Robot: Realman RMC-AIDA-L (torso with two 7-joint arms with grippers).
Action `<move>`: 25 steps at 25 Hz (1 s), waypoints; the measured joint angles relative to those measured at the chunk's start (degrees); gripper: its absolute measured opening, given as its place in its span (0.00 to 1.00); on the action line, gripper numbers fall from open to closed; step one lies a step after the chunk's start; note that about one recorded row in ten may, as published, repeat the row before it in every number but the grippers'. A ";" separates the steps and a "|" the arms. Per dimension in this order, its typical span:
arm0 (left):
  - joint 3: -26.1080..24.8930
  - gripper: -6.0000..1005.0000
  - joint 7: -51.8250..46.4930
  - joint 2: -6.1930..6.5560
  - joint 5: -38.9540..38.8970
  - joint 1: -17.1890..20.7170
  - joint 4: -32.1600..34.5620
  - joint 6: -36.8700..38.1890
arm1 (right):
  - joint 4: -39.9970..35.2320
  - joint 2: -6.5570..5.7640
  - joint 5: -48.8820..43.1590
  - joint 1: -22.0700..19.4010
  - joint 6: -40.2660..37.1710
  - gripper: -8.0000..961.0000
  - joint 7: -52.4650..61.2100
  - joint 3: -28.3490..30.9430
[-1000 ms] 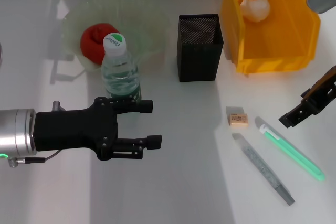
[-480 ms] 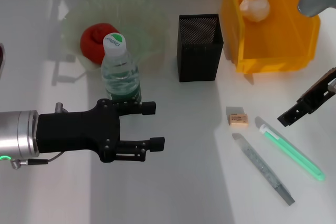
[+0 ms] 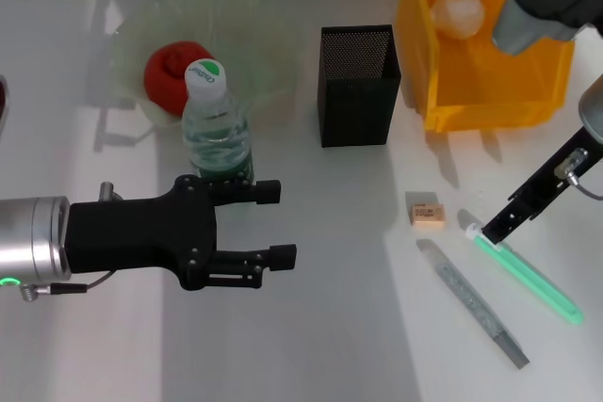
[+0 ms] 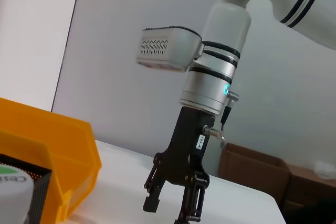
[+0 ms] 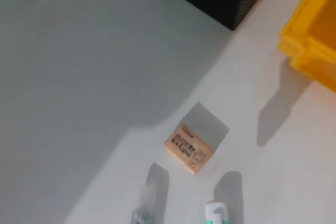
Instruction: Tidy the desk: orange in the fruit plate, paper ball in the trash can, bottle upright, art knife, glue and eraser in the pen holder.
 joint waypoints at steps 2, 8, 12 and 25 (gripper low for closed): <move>-0.01 0.82 0.05 0.00 0.00 0.03 0.00 -0.08 | 0.16 0.05 0.02 -0.07 0.56 0.87 0.05 -1.23; -0.02 0.82 0.23 -0.06 0.00 0.18 -0.13 -0.38 | 0.67 0.32 0.54 -0.81 3.27 0.87 1.68 -7.04; -0.01 0.82 0.28 -0.08 0.00 0.24 -0.08 -0.64 | 0.69 0.34 0.57 -1.08 4.63 0.87 3.20 -10.51; -0.02 0.82 0.31 -0.18 0.00 0.21 -0.29 -1.02 | 0.86 0.34 0.64 -2.05 7.91 0.56 5.09 -12.69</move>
